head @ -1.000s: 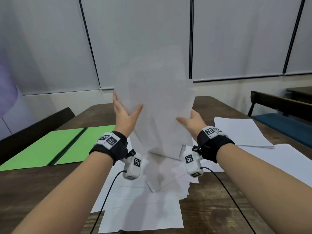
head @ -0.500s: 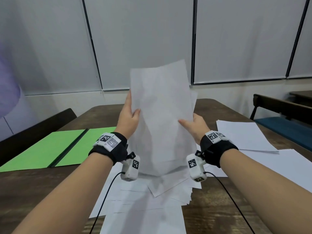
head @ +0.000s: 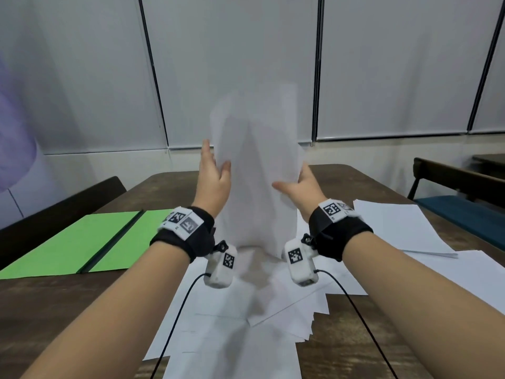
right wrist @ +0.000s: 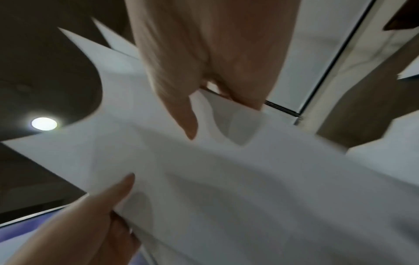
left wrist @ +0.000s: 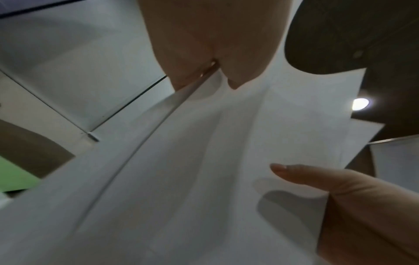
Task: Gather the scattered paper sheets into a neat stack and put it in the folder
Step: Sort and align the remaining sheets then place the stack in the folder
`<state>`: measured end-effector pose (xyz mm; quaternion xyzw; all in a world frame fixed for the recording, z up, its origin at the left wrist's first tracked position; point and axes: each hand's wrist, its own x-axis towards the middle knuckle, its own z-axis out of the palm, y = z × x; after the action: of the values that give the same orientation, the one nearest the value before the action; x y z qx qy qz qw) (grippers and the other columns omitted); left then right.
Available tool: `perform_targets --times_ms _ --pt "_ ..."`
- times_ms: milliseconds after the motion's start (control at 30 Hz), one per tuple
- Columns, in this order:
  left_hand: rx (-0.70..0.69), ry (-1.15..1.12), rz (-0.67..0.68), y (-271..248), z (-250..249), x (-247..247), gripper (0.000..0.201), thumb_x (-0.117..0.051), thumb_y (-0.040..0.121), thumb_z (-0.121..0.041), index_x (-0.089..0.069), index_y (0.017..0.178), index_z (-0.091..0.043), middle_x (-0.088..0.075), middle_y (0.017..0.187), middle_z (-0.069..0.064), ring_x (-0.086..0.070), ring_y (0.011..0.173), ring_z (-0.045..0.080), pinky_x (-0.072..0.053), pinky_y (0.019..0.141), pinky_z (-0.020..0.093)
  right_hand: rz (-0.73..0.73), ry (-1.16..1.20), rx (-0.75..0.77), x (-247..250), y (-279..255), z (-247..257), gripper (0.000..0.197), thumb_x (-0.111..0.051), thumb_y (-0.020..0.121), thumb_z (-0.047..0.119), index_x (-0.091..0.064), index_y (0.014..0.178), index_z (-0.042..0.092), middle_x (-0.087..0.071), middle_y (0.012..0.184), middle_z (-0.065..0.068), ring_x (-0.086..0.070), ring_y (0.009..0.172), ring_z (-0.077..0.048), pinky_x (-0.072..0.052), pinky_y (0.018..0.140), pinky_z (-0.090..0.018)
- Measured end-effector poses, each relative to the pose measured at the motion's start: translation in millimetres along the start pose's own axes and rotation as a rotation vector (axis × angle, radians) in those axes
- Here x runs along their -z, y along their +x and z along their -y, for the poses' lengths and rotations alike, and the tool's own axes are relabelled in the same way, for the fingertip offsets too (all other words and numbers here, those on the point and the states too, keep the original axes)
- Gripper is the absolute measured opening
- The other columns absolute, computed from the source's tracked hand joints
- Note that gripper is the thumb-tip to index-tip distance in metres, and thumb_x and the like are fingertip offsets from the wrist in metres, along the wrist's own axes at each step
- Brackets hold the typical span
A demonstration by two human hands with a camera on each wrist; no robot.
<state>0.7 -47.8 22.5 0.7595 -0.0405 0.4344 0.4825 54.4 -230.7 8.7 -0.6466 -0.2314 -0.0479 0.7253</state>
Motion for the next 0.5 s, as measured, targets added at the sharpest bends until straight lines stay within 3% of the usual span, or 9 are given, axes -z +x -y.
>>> perform_targets --times_ms 100,133,200,300,367,467,500 --pt "0.067 -0.010 0.015 -11 20 4 0.082 -0.056 0.094 -0.011 0.003 0.151 -0.013 -0.029 0.143 -0.010 -0.034 0.125 -0.009 -0.027 0.106 0.014 -0.004 -0.070 -0.159 7 6 -30 0.053 -0.079 0.074 0.010 -0.050 0.119 0.014 -0.066 0.112 -0.004 -0.065 0.103 -0.022 -0.049 0.098 -0.044" --pt "0.106 -0.027 -0.002 -12 26 6 0.088 -0.060 0.092 -0.011 0.004 0.151 -0.015 -0.029 0.141 -0.013 -0.035 0.126 -0.008 -0.028 0.105 0.013 0.000 -0.093 -0.196 9 7 -39 0.052 -0.080 0.074 0.015 -0.053 0.119 0.013 -0.067 0.112 -0.003 -0.065 0.103 -0.022 -0.049 0.099 -0.044" --pt "0.173 -0.047 -0.036 -13 39 9 0.090 -0.065 0.088 -0.015 0.000 0.151 -0.019 -0.037 0.146 -0.007 -0.043 0.128 0.006 -0.034 0.108 0.024 0.010 -0.129 -0.221 12 11 -55 0.042 -0.078 0.077 0.021 -0.061 0.115 0.015 -0.070 0.109 -0.003 -0.066 0.102 -0.023 -0.049 0.099 -0.045" --pt "0.225 -0.052 -0.090 -11 54 9 0.076 -0.066 0.087 -0.014 -0.019 0.147 -0.011 -0.049 0.140 0.003 -0.050 0.126 0.017 -0.038 0.109 0.037 -0.014 -0.121 -0.184 8 11 -62 0.023 -0.071 0.083 0.012 -0.064 0.103 0.018 -0.071 0.104 -0.006 -0.067 0.100 -0.027 -0.050 0.096 -0.048" --pt "0.176 -0.064 -0.122 -10 53 6 0.067 -0.065 0.087 -0.009 -0.028 0.142 -0.009 -0.053 0.134 0.004 -0.053 0.123 0.016 -0.040 0.108 0.038 -0.030 -0.107 -0.119 4 11 -53 0.026 -0.064 0.082 -0.001 -0.063 0.094 0.022 -0.071 0.099 -0.006 -0.067 0.100 -0.030 -0.052 0.094 -0.047" --pt "0.079 -0.109 -0.143 1 35 5 0.067 -0.064 0.086 -0.006 -0.028 0.140 -0.019 -0.058 0.122 -0.009 -0.058 0.112 0.001 -0.046 0.100 0.024 -0.019 -0.079 -0.015 0 17 -33 0.036 -0.059 0.080 -0.007 -0.061 0.093 0.027 -0.071 0.100 -0.004 -0.068 0.098 -0.025 -0.055 0.089 -0.042" --pt "0.070 -0.114 -0.151 5 33 6 0.069 -0.066 0.085 -0.009 -0.027 0.140 -0.023 -0.057 0.121 -0.009 -0.058 0.112 0.001 -0.046 0.098 0.021 -0.008 -0.056 0.000 -2 19 -29 0.037 -0.061 0.080 -0.006 -0.059 0.097 0.027 -0.070 0.102 -0.003 -0.068 0.098 -0.023 -0.055 0.089 -0.039"
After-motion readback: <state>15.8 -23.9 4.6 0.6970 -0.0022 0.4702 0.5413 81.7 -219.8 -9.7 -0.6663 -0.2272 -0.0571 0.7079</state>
